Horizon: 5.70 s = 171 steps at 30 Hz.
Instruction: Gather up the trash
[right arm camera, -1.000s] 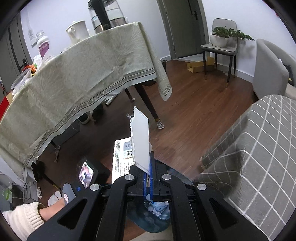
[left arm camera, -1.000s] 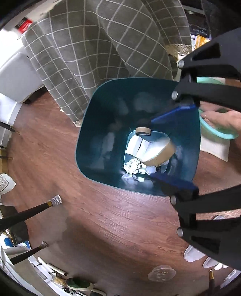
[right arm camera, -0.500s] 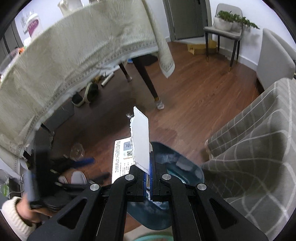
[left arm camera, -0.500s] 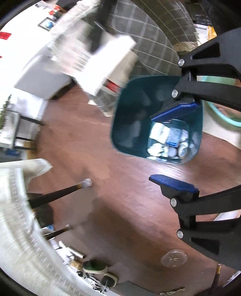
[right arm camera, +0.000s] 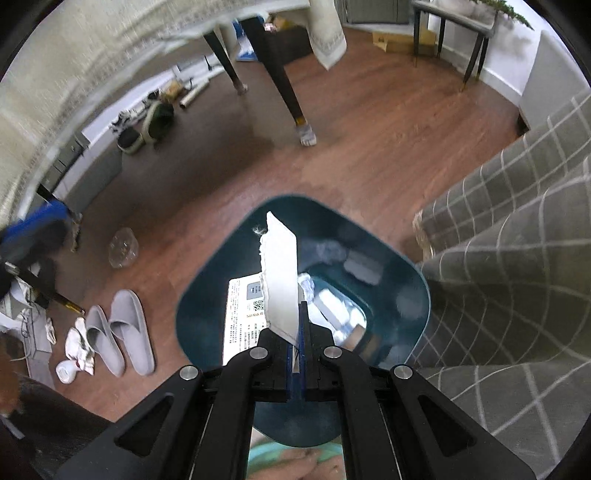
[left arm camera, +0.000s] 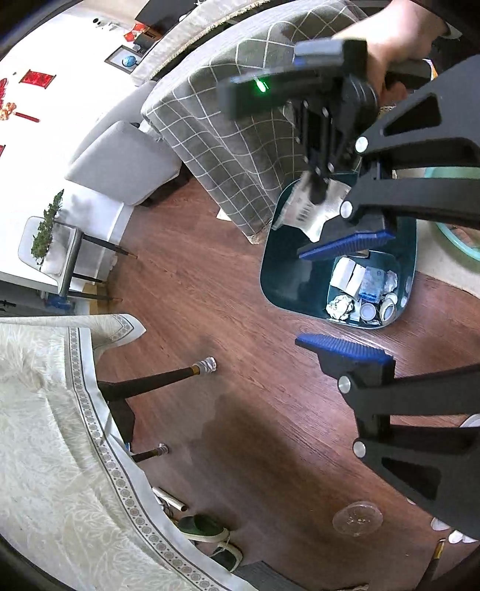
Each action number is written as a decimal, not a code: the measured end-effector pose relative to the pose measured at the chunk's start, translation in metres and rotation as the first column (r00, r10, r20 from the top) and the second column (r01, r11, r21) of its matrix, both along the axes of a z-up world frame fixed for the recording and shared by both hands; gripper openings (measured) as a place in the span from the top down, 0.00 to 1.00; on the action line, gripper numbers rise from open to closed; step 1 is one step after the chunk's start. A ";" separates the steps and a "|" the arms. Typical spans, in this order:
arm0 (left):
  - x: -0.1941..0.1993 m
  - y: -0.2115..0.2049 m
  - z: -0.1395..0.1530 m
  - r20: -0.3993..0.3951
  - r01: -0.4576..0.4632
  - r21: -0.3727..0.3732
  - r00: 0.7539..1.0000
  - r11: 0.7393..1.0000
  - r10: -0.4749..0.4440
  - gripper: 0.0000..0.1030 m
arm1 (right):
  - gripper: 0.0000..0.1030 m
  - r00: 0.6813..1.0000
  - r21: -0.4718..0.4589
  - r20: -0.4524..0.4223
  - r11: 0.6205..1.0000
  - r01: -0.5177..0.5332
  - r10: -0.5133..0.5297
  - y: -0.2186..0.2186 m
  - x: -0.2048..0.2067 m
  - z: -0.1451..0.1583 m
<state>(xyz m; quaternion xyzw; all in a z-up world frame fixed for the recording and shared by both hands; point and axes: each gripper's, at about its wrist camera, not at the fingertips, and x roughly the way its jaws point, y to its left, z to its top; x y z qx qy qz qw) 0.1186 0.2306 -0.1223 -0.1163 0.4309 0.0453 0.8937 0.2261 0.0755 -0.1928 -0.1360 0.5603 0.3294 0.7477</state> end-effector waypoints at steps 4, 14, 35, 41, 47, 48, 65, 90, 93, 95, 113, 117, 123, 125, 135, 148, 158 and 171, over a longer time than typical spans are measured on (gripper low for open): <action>-0.001 -0.004 0.002 0.004 0.008 0.013 1.000 1.000 -0.008 0.58 | 0.97 0.999 -0.071 -0.038 0.997 -0.026 0.023 0.004 -0.005 -0.026; -0.010 -0.012 0.031 0.068 0.023 0.040 0.997 0.999 -0.025 0.50 | 0.84 0.995 -0.143 -0.093 0.988 -0.056 0.043 -0.005 -0.018 -0.052; -0.081 -0.066 0.128 0.298 -0.026 0.168 0.954 0.985 -0.026 0.13 | 0.55 0.895 0.205 0.422 0.977 0.060 -0.144 -0.095 -0.082 0.179; -0.112 -0.087 0.146 0.375 0.005 0.138 0.925 0.990 -0.057 0.08 | 0.37 0.808 0.264 0.538 0.958 0.109 -0.240 -0.153 -0.123 0.227; -0.129 -0.103 0.149 0.432 0.016 0.125 0.899 0.992 -0.069 0.07 | 0.22 0.715 0.323 0.602 0.927 0.190 -0.356 -0.220 -0.165 0.255; -0.129 -0.105 0.148 0.432 0.022 0.124 0.899 0.992 -0.074 0.07 | 0.19 0.699 0.325 0.612 0.923 0.206 -0.371 -0.231 -0.172 0.258; -0.127 -0.113 0.111 0.382 0.081 0.139 0.915 0.987 -0.129 0.06 | 0.08 0.634 0.346 0.580 0.859 0.378 -0.512 -0.340 -0.199 0.221; -0.123 -0.127 0.104 0.349 0.082 0.195 0.925 0.977 -0.147 0.06 | 0.04 0.696 0.394 0.558 0.882 0.257 -0.452 -0.337 -0.209 0.219; -0.123 -0.126 0.103 0.347 0.080 0.191 0.927 0.978 -0.143 0.06 | 0.04 0.695 0.393 0.559 0.882 0.258 -0.452 -0.336 -0.210 0.219; -0.122 -0.126 0.103 0.345 0.078 0.189 0.928 0.979 -0.141 0.06 | 0.04 0.696 0.392 0.559 0.883 0.258 -0.452 -0.336 -0.210 0.219; -0.121 -0.131 0.100 0.333 0.078 0.209 0.932 0.975 -0.146 0.06 | 0.04 0.696 0.389 0.560 0.884 0.257 -0.449 -0.335 -0.210 0.219; -0.121 -0.131 0.100 0.333 0.078 0.208 0.932 0.975 -0.145 0.06 | 0.04 0.696 0.392 0.559 0.883 0.258 -0.451 -0.336 -0.210 0.219; -0.121 -0.131 0.100 0.332 0.078 0.210 0.932 0.975 -0.146 0.06 | 0.03 0.696 0.393 0.559 0.883 0.256 -0.451 -0.336 -0.209 0.219; -0.121 -0.131 0.100 0.333 0.078 0.209 0.932 0.975 -0.145 0.06 | 0.03 0.696 0.394 0.559 0.883 0.256 -0.451 -0.336 -0.209 0.219; -0.122 -0.132 0.100 0.332 0.078 0.211 0.932 0.974 -0.147 0.06 | 0.03 0.696 0.393 0.559 0.883 0.256 -0.451 -0.337 -0.209 0.219; -0.121 -0.133 0.100 0.332 0.078 0.211 0.932 0.974 -0.146 0.06 | 0.03 0.696 0.394 0.559 0.883 0.256 -0.451 -0.337 -0.209 0.219; -0.121 -0.132 0.100 0.332 0.078 0.210 0.932 0.975 -0.146 0.06 | 0.03 0.696 0.393 0.559 0.883 0.256 -0.450 -0.337 -0.209 0.219; -0.121 -0.132 0.100 0.331 0.078 0.211 0.932 0.974 -0.146 0.06 | 0.03 0.696 0.394 0.559 0.883 0.256 -0.451 -0.337 -0.209 0.219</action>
